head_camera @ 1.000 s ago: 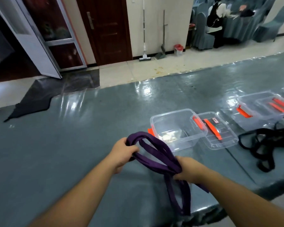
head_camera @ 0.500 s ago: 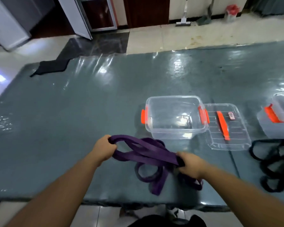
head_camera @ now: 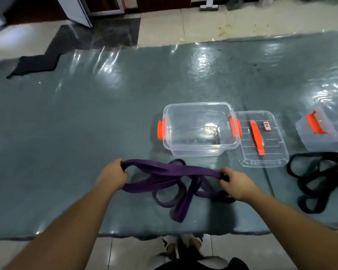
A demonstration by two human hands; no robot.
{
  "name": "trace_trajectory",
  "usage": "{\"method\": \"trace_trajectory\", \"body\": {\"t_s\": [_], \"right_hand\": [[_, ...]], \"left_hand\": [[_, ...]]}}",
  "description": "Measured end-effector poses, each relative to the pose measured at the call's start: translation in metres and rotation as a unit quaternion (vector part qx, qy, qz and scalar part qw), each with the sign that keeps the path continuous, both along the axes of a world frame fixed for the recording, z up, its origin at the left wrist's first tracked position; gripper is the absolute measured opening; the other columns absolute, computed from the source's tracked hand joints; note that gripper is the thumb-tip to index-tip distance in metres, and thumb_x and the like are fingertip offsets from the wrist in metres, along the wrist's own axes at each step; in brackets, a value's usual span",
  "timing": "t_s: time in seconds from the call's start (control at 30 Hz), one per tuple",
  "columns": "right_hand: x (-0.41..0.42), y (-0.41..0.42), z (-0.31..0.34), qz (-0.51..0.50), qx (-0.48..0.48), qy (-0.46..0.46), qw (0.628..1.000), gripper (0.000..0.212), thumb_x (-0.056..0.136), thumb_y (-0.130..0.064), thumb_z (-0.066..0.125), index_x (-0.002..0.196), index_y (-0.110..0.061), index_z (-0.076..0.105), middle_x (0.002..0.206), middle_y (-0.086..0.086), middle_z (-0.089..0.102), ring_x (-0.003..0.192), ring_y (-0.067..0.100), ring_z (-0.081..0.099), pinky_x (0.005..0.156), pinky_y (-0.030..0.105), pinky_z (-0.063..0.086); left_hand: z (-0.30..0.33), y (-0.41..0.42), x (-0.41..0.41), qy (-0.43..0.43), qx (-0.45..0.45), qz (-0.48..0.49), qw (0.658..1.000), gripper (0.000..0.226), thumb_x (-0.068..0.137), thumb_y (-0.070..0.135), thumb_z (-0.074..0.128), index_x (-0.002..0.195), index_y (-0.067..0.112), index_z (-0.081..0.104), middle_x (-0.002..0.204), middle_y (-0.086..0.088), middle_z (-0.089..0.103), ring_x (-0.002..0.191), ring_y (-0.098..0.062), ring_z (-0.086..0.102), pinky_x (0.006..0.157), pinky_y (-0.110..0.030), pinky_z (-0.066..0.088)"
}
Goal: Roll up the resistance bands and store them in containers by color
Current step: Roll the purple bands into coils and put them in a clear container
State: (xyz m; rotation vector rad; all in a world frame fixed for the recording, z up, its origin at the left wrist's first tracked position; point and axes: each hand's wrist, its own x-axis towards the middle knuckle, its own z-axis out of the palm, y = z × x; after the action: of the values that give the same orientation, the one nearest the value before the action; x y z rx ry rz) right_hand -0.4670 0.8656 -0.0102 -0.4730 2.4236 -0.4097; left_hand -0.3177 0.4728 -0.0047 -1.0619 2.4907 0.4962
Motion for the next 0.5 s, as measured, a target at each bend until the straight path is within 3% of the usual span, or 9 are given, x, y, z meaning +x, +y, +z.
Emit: {"method": "trace_trajectory", "body": {"t_s": [0.1,0.17,0.27,0.33,0.5], "right_hand": [[0.002,-0.001,0.026,-0.005,-0.084,0.025,0.996,0.010,0.097,-0.031,0.066,0.106,-0.033,0.062,0.083,-0.017,0.064,0.076,0.008,0.064,0.061,0.015,0.038],[0.004,-0.009,0.046,0.021,-0.123,0.040,0.991,0.013,0.098,-0.034,0.066,0.112,-0.033,0.065,0.090,-0.018,0.065,0.079,-0.001,0.060,0.066,0.010,0.039],[0.004,-0.026,0.076,0.064,-0.137,0.096,0.984,0.023,0.098,-0.038,0.066,0.120,-0.029,0.067,0.101,-0.009,0.067,0.089,0.010,0.061,0.077,0.020,0.043],[0.003,-0.038,0.097,0.086,-0.116,0.115,0.983,0.034,0.095,-0.042,0.070,0.125,-0.028,0.064,0.107,-0.014,0.063,0.095,0.009,0.062,0.084,0.023,0.047],[0.004,-0.065,0.136,0.177,-0.036,0.148,0.972,0.031,0.091,-0.025,0.067,0.123,-0.023,0.066,0.109,-0.005,0.068,0.103,0.018,0.064,0.089,0.033,0.053]], "left_hand": [[0.004,0.007,-0.005,-0.025,0.004,-0.059,0.998,0.061,0.084,0.029,0.068,0.141,0.016,0.049,0.133,-0.014,0.060,0.118,-0.035,0.060,0.098,-0.045,0.053],[0.011,0.018,-0.010,0.024,0.012,-0.090,0.996,0.069,0.087,0.027,0.067,0.151,0.015,0.044,0.144,-0.013,0.053,0.131,-0.035,0.052,0.109,-0.045,0.046],[0.028,0.040,-0.020,0.124,0.066,-0.149,0.979,0.058,0.089,0.028,0.067,0.144,0.022,0.052,0.142,-0.004,0.054,0.130,-0.028,0.052,0.110,-0.041,0.045],[0.040,0.055,-0.026,0.163,0.119,-0.208,0.957,0.056,0.089,0.035,0.068,0.142,0.027,0.054,0.141,0.005,0.055,0.129,-0.018,0.054,0.110,-0.034,0.045],[0.070,0.099,-0.047,0.216,0.209,-0.290,0.909,0.069,0.084,0.050,0.072,0.148,0.039,0.047,0.149,0.017,0.050,0.131,-0.003,0.050,0.108,-0.021,0.038]]}}
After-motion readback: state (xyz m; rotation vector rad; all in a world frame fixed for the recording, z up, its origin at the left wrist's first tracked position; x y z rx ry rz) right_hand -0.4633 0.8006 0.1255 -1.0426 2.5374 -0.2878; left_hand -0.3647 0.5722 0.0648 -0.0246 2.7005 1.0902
